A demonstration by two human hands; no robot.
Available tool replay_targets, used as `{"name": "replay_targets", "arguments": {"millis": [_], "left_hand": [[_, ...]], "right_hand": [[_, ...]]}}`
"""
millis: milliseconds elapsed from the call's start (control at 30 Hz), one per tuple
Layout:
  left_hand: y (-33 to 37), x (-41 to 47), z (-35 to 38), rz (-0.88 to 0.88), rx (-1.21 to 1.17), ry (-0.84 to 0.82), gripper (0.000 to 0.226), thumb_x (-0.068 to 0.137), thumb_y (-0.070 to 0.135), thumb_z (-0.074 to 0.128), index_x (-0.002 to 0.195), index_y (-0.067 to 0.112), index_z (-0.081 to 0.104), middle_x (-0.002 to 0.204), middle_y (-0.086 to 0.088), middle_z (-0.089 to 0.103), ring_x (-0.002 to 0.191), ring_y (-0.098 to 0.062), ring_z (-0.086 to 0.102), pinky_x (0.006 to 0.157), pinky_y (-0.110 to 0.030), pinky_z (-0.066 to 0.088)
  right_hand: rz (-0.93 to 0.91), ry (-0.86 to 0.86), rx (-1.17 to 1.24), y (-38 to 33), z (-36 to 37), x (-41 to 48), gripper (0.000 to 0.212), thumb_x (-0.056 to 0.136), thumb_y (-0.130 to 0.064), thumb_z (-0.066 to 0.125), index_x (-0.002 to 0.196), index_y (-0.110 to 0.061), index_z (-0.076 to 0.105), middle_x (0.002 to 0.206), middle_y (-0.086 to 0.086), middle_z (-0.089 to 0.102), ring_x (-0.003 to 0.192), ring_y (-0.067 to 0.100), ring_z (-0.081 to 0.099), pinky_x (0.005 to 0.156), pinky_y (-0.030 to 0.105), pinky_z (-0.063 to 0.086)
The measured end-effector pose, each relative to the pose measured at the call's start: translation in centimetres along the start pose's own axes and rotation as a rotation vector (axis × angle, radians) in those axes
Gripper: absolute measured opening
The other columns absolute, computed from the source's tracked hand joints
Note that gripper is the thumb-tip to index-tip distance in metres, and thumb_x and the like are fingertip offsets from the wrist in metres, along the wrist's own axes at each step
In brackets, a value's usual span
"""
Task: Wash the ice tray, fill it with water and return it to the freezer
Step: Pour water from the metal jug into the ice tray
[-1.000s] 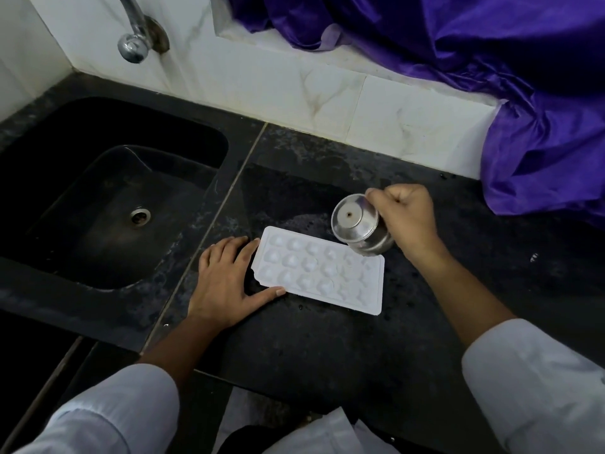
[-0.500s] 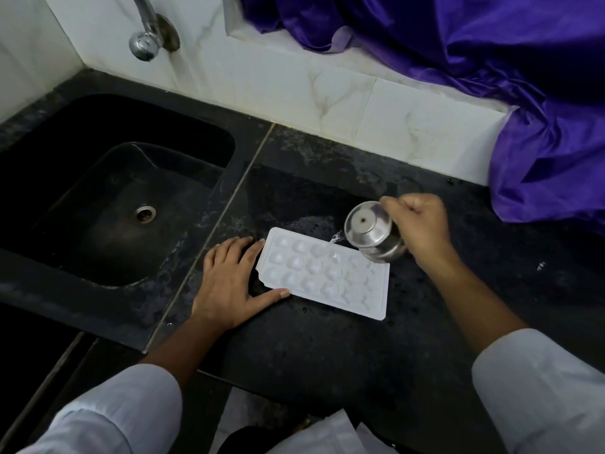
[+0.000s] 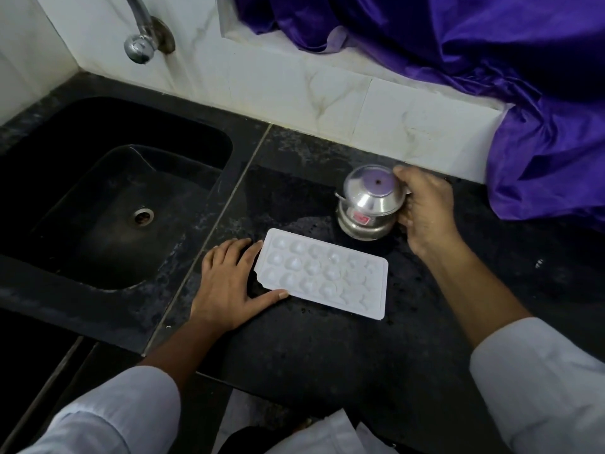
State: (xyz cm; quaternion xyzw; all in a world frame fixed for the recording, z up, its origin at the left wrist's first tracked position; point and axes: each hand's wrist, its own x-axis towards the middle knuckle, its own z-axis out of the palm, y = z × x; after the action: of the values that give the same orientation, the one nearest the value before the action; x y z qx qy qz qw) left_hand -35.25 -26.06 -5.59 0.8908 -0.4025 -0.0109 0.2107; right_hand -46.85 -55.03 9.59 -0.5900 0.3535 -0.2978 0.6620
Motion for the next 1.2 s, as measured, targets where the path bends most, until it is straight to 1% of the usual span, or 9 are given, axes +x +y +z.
{"name": "replay_targets", "arguments": {"millis": [200,367,500,667,767,867,967,1067,1200], "left_hand": [[0.0,0.0,0.0,-0.001,-0.003,-0.003,0.103,0.078,0.097,0.048,0.155,0.027,0.045,0.154,0.000,0.048,0.147,-0.025,0.038,0.124,-0.053,0.022],[-0.1,0.0,0.0,-0.010,0.002,-0.018,0.105,0.077,0.098,0.046,0.156,0.029,0.043,0.155,0.000,0.047,0.148,-0.024,0.035,0.125,-0.052,0.021],[-0.1,0.0,0.0,-0.009,0.000,-0.020,0.104,0.078,0.098,0.046,0.156,0.029,0.043,0.155,0.000,0.046,0.148,-0.024,0.036,0.125,-0.054,0.022],[0.0,0.0,-0.1,-0.015,-0.006,-0.020,0.105,0.077,0.098,0.047,0.157,0.029,0.043,0.156,0.001,0.046,0.149,-0.023,0.035,0.125,-0.054,0.022],[-0.1,0.0,-0.1,-0.013,-0.002,-0.022,0.105,0.077,0.098,0.047,0.157,0.029,0.042,0.157,0.001,0.046,0.149,-0.023,0.035,0.126,-0.053,0.021],[-0.1,0.0,-0.1,-0.013,-0.002,-0.024,0.105,0.077,0.098,0.046,0.157,0.030,0.042,0.157,0.001,0.045,0.149,-0.023,0.035,0.126,-0.052,0.020],[0.0,0.0,-0.2,-0.011,0.000,-0.022,0.105,0.077,0.099,0.046,0.157,0.029,0.043,0.157,0.001,0.046,0.149,-0.023,0.035,0.126,-0.052,0.020],[0.0,0.0,-0.2,-0.009,-0.005,-0.016,0.105,0.078,0.098,0.046,0.156,0.029,0.044,0.156,0.000,0.047,0.148,-0.024,0.037,0.125,-0.053,0.022],[0.0,0.0,-0.1,-0.015,0.000,-0.018,0.105,0.077,0.099,0.046,0.156,0.028,0.045,0.156,0.000,0.047,0.149,-0.025,0.036,0.125,-0.053,0.022]], "right_hand": [[-0.220,-0.147,-0.478,2.4,2.4,0.4,0.054,0.087,-0.018,0.073,0.047,-0.019,0.038,0.045,-0.009,0.033,0.047,0.010,0.031,0.052,0.025,0.033],[-0.395,-0.145,-0.914,3.2,3.6,-0.2,0.051,0.086,-0.028,0.068,0.050,-0.012,0.035,0.046,-0.001,0.034,0.045,0.016,0.033,0.048,0.040,0.041],[-0.433,-0.124,-1.009,3.2,4.2,-0.5,0.050,0.087,-0.032,0.067,0.051,-0.013,0.037,0.047,0.002,0.035,0.044,0.017,0.033,0.047,0.037,0.039],[-0.279,-0.107,-0.706,3.4,2.3,0.7,0.052,0.087,-0.024,0.071,0.049,-0.012,0.039,0.048,-0.001,0.035,0.048,0.014,0.035,0.053,0.033,0.034],[-0.077,-0.035,-0.372,3.0,1.2,0.4,0.035,0.090,-0.018,0.073,0.061,-0.005,0.059,0.052,-0.001,0.045,0.049,0.009,0.042,0.051,0.022,0.035],[0.070,0.009,-0.062,2.2,0.5,0.1,0.027,0.096,-0.017,0.066,0.069,-0.016,0.065,0.051,-0.009,0.052,0.042,0.002,0.044,0.039,0.016,0.030],[0.083,-0.024,0.179,0.8,0.8,-0.1,0.036,0.098,-0.018,0.061,0.063,-0.023,0.063,0.052,-0.008,0.047,0.039,0.005,0.034,0.035,0.020,0.021],[0.069,-0.047,0.220,-0.4,2.1,-0.1,0.044,0.098,-0.018,0.060,0.054,-0.023,0.063,0.048,-0.010,0.045,0.038,0.005,0.031,0.037,0.021,0.019],[-0.020,-0.056,0.002,-0.6,3.7,0.2,0.034,0.095,-0.016,0.066,0.062,-0.017,0.062,0.049,-0.008,0.047,0.042,0.004,0.041,0.040,0.018,0.029]]}}
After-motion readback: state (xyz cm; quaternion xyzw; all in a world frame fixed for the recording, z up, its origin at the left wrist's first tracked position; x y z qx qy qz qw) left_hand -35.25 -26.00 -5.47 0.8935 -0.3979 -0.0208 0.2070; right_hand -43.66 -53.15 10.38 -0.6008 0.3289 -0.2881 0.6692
